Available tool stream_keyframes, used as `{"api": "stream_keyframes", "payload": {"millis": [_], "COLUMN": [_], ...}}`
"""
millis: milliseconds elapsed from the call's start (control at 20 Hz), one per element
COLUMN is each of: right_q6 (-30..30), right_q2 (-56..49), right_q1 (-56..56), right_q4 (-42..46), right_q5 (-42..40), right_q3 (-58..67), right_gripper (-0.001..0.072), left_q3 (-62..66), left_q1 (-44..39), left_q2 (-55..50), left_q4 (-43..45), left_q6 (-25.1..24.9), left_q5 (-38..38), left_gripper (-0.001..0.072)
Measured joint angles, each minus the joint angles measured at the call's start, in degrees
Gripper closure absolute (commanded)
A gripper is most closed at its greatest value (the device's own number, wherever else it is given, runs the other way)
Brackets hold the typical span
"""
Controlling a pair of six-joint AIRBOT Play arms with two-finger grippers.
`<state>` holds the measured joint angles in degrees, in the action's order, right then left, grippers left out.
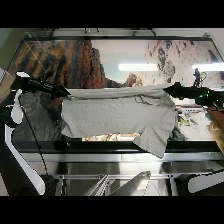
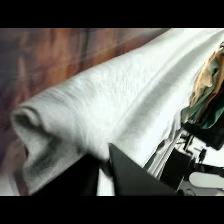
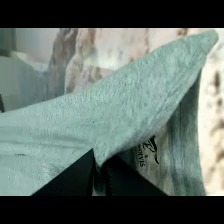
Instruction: Fold the shirts.
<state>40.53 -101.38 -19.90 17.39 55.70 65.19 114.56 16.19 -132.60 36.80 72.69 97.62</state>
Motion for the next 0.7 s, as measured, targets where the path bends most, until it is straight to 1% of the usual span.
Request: {"api": "stream_keyframes", "payload": {"millis": [50,100,200,300,350,500,600,650,700], "right_q6": [0.26,0.7,1.57,3.1,4.17,8.55,12.24,14.43,17.11], "right_q2": [0.02,0.15,1.27,3.28,4.7,10.12,15.58,18.47,21.66], "right_q1": [-0.02,-0.22,-1.4,-3.65,-5.09,-9.27,-11.58,-12.52,-13.27], "right_q4": [0.92,1.86,2.93,5.01,6.47,13.88,19.91,22.82,25.64], "right_q5": [0.55,1.53,4.04,7.54,9.64,15.45,17.18,17.29,16.87], "right_q3": [0.04,0.17,0.37,0.44,0.39,-2.89,-8.7,-12.17,-16.2], "right_gripper": [0.0415,0.0416,0.0416,0.0418,0.0417,0.0417,0.041,0.0336,0.0216], "left_q3": [0.2,0.83,2.49,2.64,1.64,-5.16,-11.41,-14.64,-17.62], "left_q1": [-0.31,-0.39,-0.11,0.92,1.6,4.11,5.88,6.69,7.39], "left_q2": [-0.02,0.02,0.07,1.68,3.15,9.44,14.67,17.38,19.87], "left_q4": [0.76,0.07,1.49,2.8,2.8,3.5,3.96,4.39,4.42], "left_q6": [0.52,1.53,3.56,4.94,5.33,4.17,2.05,0.85,-0.17], "left_q5": [0.52,1.55,2.62,4.37,4.96,4.83,3.74,3.1,2.67], "left_gripper": [0.0035,0.0036,0.0038,0.0118,0.0136,0.0136,0.0136,0.0136,0.0136]}}
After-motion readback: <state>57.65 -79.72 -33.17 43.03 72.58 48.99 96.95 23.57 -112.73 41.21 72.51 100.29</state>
